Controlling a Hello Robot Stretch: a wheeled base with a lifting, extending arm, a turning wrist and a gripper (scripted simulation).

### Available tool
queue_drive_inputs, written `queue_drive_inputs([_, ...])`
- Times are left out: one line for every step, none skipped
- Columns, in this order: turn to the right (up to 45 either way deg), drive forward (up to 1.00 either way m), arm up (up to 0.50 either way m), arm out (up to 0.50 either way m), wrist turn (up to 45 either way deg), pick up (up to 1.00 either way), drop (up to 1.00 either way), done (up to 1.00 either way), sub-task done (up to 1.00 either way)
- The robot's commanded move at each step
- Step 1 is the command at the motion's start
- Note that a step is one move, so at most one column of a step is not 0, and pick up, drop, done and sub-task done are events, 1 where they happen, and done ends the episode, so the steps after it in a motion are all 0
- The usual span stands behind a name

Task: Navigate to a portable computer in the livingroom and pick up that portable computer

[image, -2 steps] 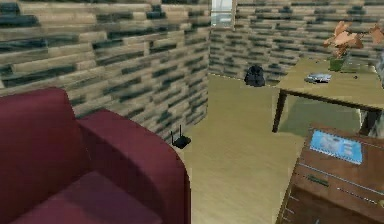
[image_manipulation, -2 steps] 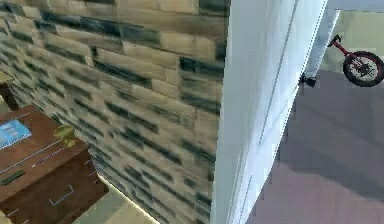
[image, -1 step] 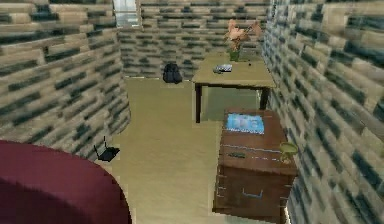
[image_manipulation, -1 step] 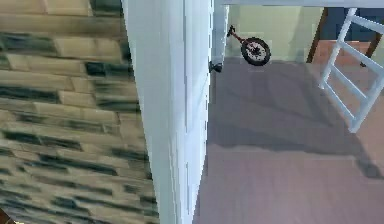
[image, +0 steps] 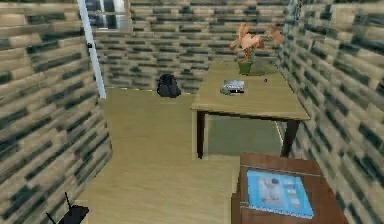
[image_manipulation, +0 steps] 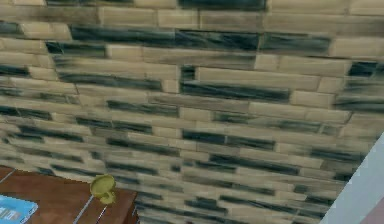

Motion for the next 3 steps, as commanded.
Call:
queue_drive_inputs([-12.0,0.0,0.0,0.0,0.0,0.0,0.0,0.0,0.0])
queue_drive_inputs([0.0,1.0,0.0,0.0,0.0,0.0,0.0,0.0,0.0])
queue_drive_inputs([-3.0,0.0,0.0,0.0,0.0,0.0,0.0,0.0,0.0])
